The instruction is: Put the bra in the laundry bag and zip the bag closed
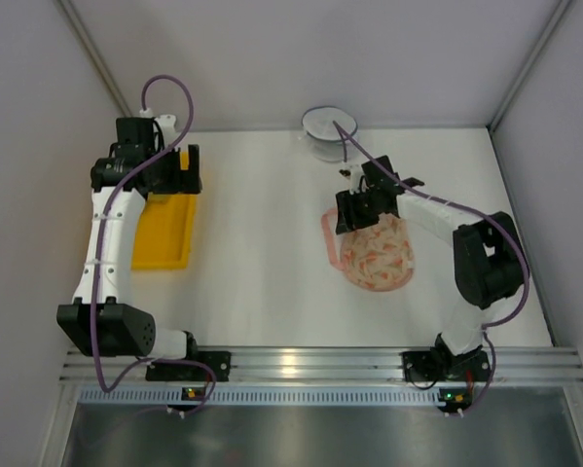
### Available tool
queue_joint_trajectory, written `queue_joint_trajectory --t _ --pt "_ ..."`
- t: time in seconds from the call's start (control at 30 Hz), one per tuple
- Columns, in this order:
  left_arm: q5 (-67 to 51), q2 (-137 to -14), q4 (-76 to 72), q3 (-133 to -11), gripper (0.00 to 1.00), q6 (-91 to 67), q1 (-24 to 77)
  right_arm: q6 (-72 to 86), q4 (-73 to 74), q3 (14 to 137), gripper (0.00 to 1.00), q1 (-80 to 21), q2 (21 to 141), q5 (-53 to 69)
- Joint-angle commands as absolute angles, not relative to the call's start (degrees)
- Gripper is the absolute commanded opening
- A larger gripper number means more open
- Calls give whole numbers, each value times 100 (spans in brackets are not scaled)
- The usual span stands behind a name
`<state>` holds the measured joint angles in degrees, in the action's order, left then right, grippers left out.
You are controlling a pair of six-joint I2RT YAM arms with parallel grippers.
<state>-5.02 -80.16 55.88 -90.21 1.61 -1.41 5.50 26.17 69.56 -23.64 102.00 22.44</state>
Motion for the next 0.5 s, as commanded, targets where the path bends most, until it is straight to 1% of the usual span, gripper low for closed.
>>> queue_joint_trajectory --t 0.0,0.03,0.07,0.17,0.2,0.37,0.47 --pt "-343 -7998 5643 -9237 98 26 -211 536 2733 7286 52 -3127 9668 1197" --pt "-230 -8007 5643 -9246 98 -156 -220 580 2742 7304 52 -3268 9711 865" --pt "-211 -8007 5643 -9263 98 -158 -228 632 2733 7347 52 -3522 9764 757" --pt "-158 -7989 5643 -9281 98 -167 -299 869 2733 7548 49 -3743 10133 519" --pt "-141 -7963 5643 -9281 98 -158 -308 931 2794 7619 46 -3779 10351 423" --pt "-132 -7849 5669 -9220 98 -141 -325 1203 2883 7919 43 -3823 10749 -139" --pt "-88 -7796 5669 -9141 98 -141 -325 1265 2857 7919 43 -3841 10854 -228"
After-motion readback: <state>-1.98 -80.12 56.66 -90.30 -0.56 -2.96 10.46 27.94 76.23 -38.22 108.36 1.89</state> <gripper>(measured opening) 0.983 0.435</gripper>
